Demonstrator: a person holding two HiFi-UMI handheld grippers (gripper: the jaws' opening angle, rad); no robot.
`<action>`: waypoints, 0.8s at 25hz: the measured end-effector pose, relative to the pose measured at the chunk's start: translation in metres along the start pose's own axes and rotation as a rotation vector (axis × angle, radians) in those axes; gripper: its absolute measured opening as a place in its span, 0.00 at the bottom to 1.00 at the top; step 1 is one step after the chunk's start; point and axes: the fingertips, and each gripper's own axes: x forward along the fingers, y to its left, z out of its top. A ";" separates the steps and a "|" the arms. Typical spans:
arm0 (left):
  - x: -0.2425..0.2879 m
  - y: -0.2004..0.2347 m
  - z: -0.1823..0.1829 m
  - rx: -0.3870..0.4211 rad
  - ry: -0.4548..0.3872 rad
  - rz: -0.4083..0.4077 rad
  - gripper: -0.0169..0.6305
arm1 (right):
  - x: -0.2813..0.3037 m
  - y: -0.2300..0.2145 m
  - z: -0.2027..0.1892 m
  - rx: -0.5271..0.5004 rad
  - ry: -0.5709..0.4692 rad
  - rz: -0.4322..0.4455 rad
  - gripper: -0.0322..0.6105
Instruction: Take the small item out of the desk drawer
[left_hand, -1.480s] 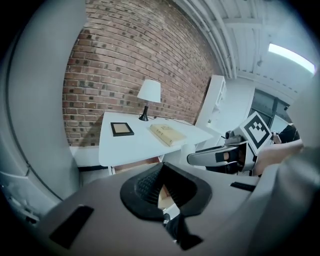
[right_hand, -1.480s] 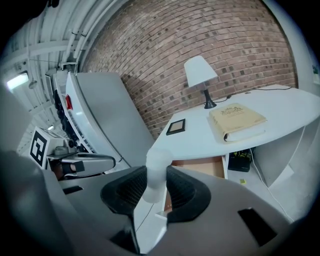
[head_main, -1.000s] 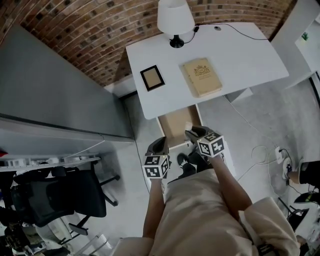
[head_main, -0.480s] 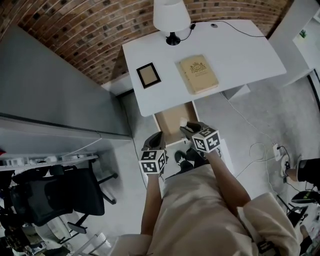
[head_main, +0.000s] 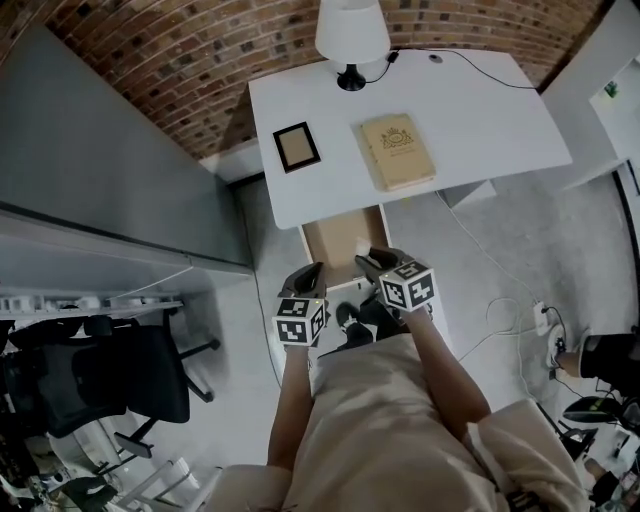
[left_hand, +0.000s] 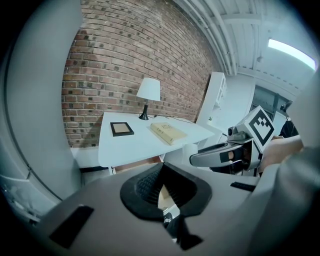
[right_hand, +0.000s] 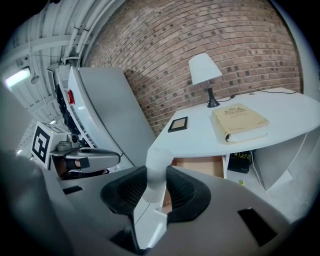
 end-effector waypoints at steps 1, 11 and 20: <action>0.000 0.000 0.000 0.001 -0.001 -0.002 0.05 | 0.000 -0.001 -0.001 0.001 0.001 -0.003 0.28; -0.003 0.000 0.003 0.001 -0.005 -0.007 0.05 | -0.002 -0.003 0.001 -0.008 0.003 -0.018 0.28; -0.006 0.003 0.005 -0.017 -0.019 -0.002 0.05 | 0.001 0.003 0.004 -0.026 0.003 -0.003 0.28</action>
